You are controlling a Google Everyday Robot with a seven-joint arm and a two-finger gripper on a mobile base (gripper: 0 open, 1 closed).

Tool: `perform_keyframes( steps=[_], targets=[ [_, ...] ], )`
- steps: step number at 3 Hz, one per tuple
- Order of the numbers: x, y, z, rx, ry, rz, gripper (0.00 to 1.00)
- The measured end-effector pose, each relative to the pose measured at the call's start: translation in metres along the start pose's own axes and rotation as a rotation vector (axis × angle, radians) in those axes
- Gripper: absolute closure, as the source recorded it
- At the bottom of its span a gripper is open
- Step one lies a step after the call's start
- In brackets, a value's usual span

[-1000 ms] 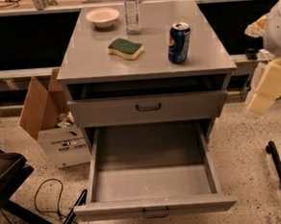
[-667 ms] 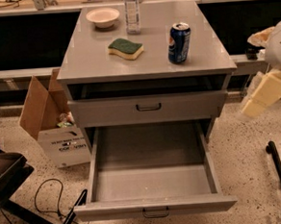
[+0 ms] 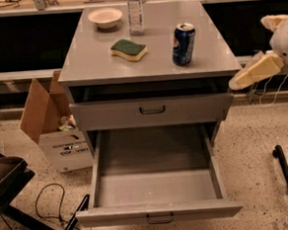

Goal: Place pepsi can into middle drawer

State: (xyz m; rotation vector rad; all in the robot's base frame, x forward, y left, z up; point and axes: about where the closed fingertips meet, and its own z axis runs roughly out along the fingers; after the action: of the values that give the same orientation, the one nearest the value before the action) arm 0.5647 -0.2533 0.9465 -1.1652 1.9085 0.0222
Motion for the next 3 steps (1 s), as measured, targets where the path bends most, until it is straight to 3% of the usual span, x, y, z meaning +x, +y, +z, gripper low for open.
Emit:
perform_keyframes(
  steps=[1,2,3],
  targets=[
    [-0.004,-0.018,0.006,0.062,-0.033,0.015,0.00],
    [-0.005,-0.018,0.006,0.061,-0.031,0.013,0.00],
    [-0.007,-0.030,0.030,0.067,-0.071,0.052,0.00]
  ],
)
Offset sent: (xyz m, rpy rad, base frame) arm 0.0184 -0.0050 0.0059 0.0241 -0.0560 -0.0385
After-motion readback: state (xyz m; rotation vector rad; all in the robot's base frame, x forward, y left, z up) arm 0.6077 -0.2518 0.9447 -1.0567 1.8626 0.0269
